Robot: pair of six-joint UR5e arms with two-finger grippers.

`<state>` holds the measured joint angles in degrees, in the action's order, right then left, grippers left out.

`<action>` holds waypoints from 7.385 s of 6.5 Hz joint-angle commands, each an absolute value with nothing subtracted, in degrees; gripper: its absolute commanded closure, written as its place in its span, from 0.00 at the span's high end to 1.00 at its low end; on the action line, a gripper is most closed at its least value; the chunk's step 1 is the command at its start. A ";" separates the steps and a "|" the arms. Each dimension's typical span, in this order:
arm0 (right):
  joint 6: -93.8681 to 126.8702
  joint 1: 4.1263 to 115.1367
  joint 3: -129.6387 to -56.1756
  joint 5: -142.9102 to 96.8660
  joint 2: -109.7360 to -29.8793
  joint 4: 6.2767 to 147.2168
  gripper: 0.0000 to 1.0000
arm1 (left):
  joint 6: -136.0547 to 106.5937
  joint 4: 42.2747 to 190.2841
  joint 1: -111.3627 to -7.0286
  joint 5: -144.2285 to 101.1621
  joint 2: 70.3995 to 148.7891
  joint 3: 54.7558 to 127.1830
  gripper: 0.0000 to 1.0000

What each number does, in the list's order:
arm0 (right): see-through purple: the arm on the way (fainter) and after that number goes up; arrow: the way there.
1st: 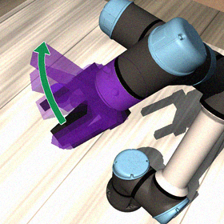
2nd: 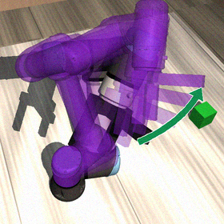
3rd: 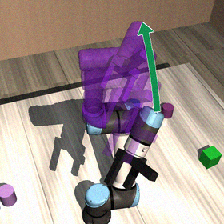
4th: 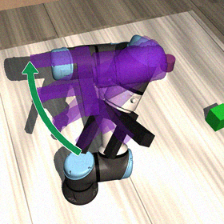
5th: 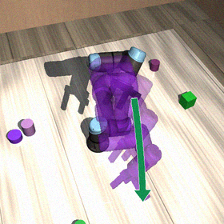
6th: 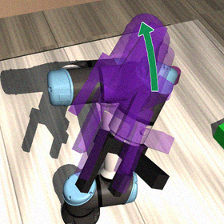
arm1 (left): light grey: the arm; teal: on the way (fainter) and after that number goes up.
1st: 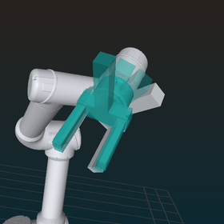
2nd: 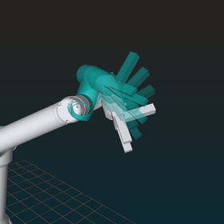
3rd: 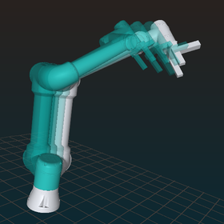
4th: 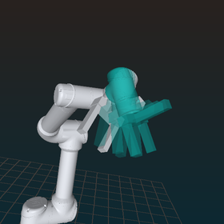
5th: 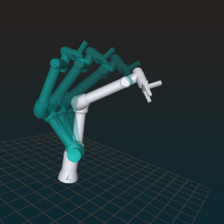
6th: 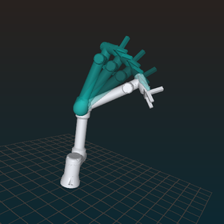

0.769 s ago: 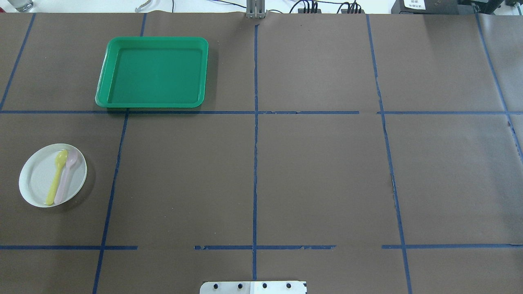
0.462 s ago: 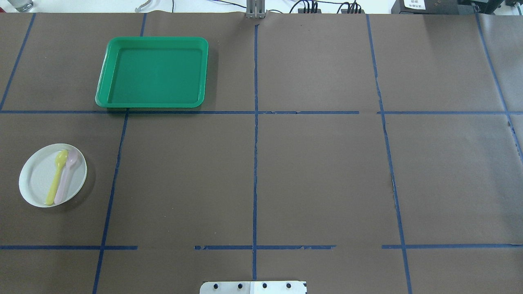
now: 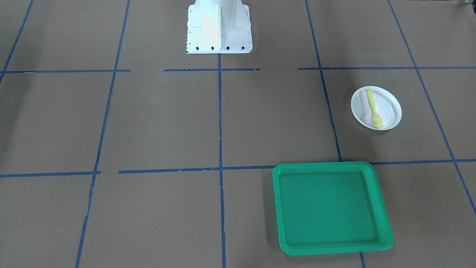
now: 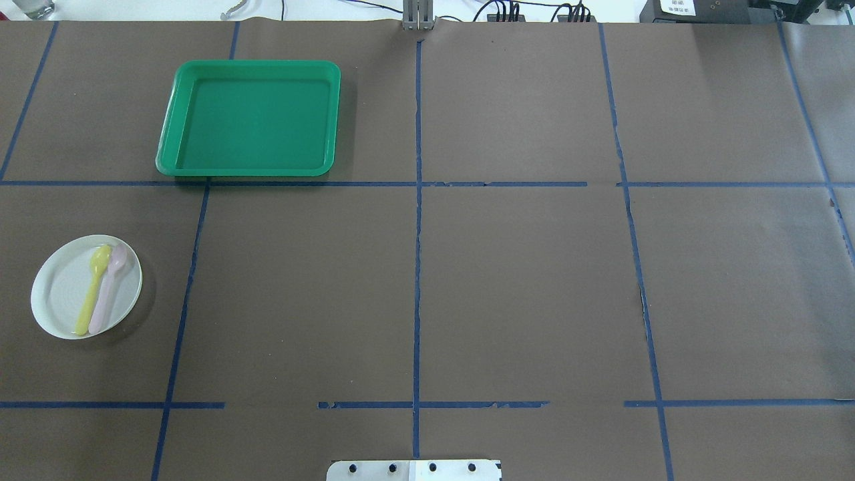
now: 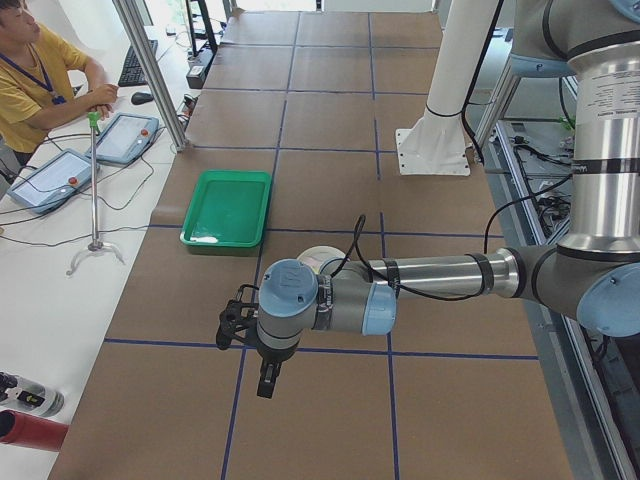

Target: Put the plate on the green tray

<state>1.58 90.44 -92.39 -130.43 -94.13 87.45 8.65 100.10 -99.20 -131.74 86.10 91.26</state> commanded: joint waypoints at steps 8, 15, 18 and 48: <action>1.58 90.44 -92.37 -130.43 -94.13 87.45 1.00 | -2.55 109.19 -88.55 -134.91 86.14 87.37 1.00; 1.58 90.44 -92.37 -130.43 -94.13 87.45 1.00 | -32.99 114.35 -61.39 -139.75 90.78 85.60 1.00; 1.58 90.44 -92.46 -130.43 -94.13 87.45 1.00 | -33.22 113.12 -55.29 -127.82 90.79 88.76 0.99; 1.49 90.44 -92.37 -130.43 -94.22 87.45 1.00 | -46.92 126.35 -68.67 -149.95 129.09 48.47 0.00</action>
<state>1.44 90.44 -92.37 -130.43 -94.22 87.45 -44.75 122.68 -70.66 -150.32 126.24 52.88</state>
